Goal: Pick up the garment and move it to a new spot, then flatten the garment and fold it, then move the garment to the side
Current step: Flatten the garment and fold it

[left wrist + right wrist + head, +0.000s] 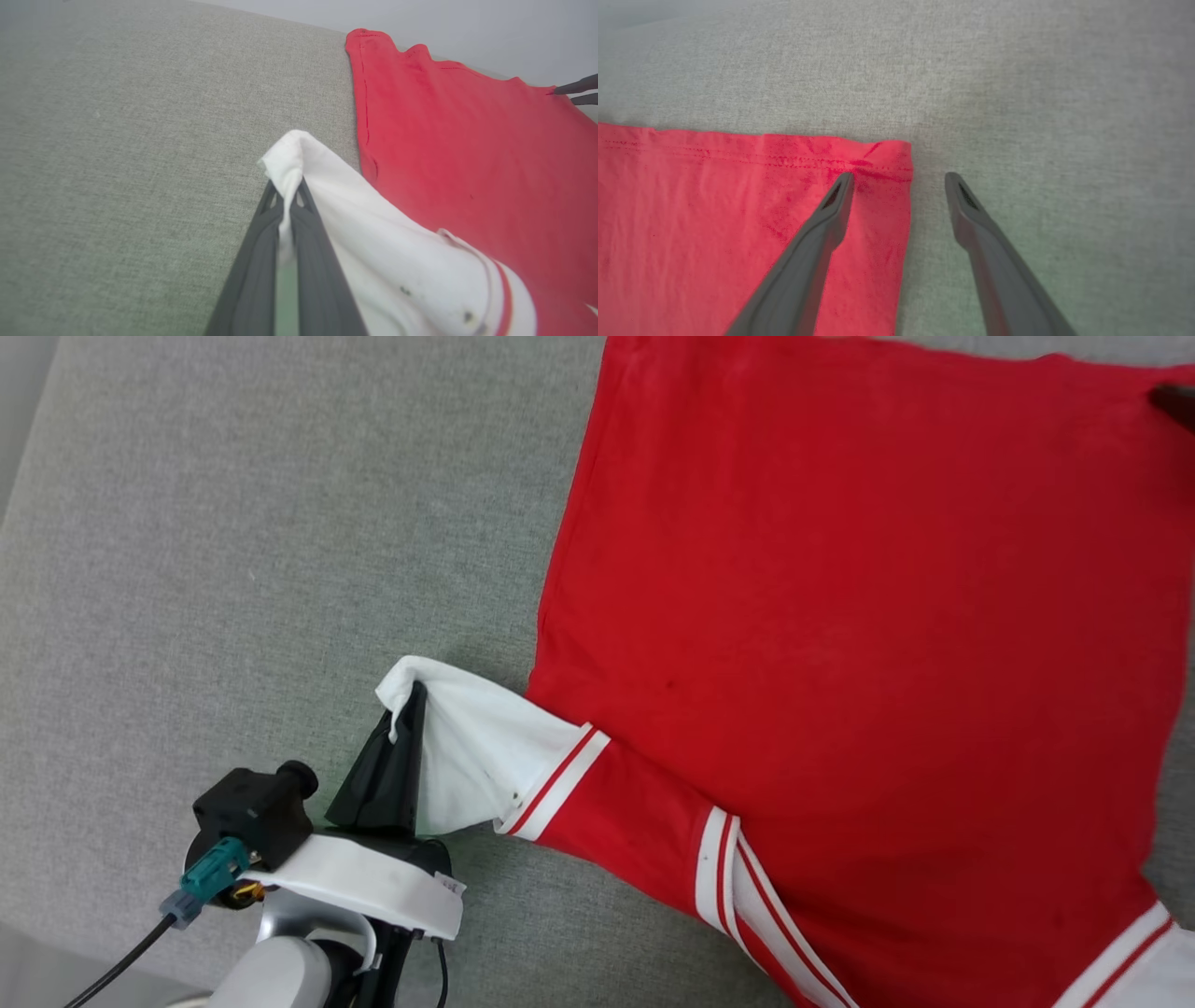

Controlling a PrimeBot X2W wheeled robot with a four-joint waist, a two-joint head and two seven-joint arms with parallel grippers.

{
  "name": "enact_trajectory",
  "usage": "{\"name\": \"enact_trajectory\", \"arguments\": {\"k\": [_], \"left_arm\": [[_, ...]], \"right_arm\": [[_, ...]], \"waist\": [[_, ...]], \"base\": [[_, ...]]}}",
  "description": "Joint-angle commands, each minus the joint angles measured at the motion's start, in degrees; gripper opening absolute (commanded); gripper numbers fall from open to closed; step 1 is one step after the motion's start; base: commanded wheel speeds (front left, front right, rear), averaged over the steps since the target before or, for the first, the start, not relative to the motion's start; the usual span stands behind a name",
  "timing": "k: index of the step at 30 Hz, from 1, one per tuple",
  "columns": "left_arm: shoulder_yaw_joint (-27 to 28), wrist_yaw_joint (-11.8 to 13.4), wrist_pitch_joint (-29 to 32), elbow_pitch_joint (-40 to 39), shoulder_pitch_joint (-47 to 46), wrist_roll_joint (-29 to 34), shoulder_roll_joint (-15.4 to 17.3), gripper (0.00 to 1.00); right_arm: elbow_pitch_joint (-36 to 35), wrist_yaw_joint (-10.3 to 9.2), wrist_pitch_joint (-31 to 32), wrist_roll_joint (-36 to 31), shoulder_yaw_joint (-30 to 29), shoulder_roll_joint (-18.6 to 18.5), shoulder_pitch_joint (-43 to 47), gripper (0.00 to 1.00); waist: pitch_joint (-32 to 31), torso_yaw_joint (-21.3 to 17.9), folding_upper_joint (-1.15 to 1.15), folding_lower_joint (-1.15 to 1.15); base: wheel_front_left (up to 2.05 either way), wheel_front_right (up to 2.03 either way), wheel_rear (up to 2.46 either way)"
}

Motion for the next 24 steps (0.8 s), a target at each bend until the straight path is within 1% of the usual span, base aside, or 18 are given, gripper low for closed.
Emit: {"name": "enact_trajectory", "arguments": {"k": [1,3,7,9,10,11,12,15,19,21,24], "left_arm": [[-0.2,-0.3,-0.5,0.2,-1.0,0.2,-0.5,0.00],[-0.4,-0.7,-0.9,0.8,-1.7,0.4,-0.7,0.00],[-0.6,-1.3,-1.6,2.0,-2.5,0.3,-1.2,0.00],[-0.7,-1.5,-1.8,2.4,-2.8,0.2,-1.3,0.00],[-0.8,-1.6,-1.9,2.5,-2.9,0.1,-1.3,0.00],[-0.8,-1.8,-1.9,2.7,-3.0,0.0,-1.3,0.00],[-0.9,-1.8,-1.9,2.8,-3.1,0.0,-1.3,0.00],[-1.0,-2.2,-2.1,2.9,-3.3,-0.1,-1.2,0.00],[-1.1,-2.5,-2.3,3.3,-3.1,-0.5,-1.2,0.00],[-1.0,-2.4,-2.4,3.7,-2.6,-0.5,-1.2,0.00],[-0.9,-2.5,-2.5,4.4,-1.9,-1.0,-1.0,0.00]], "right_arm": [[0.4,-0.04,0.8,-0.7,-0.1,0.3,-0.8,1.00],[1.4,-0.03,2.9,-1.2,-0.7,1.1,-0.7,1.00],[4.0,-0.04,7.1,-2.3,-1.6,3.4,2.2,1.00],[4.7,-0.04,8.9,-2.8,-2.0,4.0,3.3,1.00],[4.9,-0.04,9.7,-2.9,-2.1,4.2,3.7,0.47],[4.8,-0.04,10.3,-3.0,-2.1,4.4,3.9,0.21],[4.6,-0.04,10.7,-2.9,-2.3,4.5,4.0,0.00],[3.7,-0.04,10.8,-2.6,-2.4,4.6,4.1,0.00],[1.6,-0.04,9.2,-2.1,-1.5,3.4,3.5,0.00],[0.4,-0.03,8.2,-1.6,-0.5,2.5,3.1,0.00],[-1.8,-0.04,6.1,-0.7,1.6,0.1,2.3,0.00]], "waist": [[2.8,1.8,0.00,-0.02],[3.6,2.0,0.00,-0.02],[4.3,1.9,0.00,-0.02],[4.4,1.9,0.00,-0.02],[4.4,1.9,0.00,-0.02],[4.4,1.9,0.00,-0.02],[4.5,1.8,0.00,-0.02],[4.6,1.9,0.00,-0.02],[4.0,1.9,0.00,-0.02],[2.9,1.6,0.00,-0.02],[0.4,1.1,0.00,-0.02]], "base": [[0.00,0.00,0.00],[0.00,0.00,0.00],[0.00,0.00,0.00],[0.00,0.00,0.00],[0.00,0.00,0.00],[0.00,0.00,0.00],[0.00,0.00,0.00],[0.00,0.00,0.00],[0.00,0.00,0.00],[0.00,0.00,0.00],[0.00,0.00,0.00]]}}
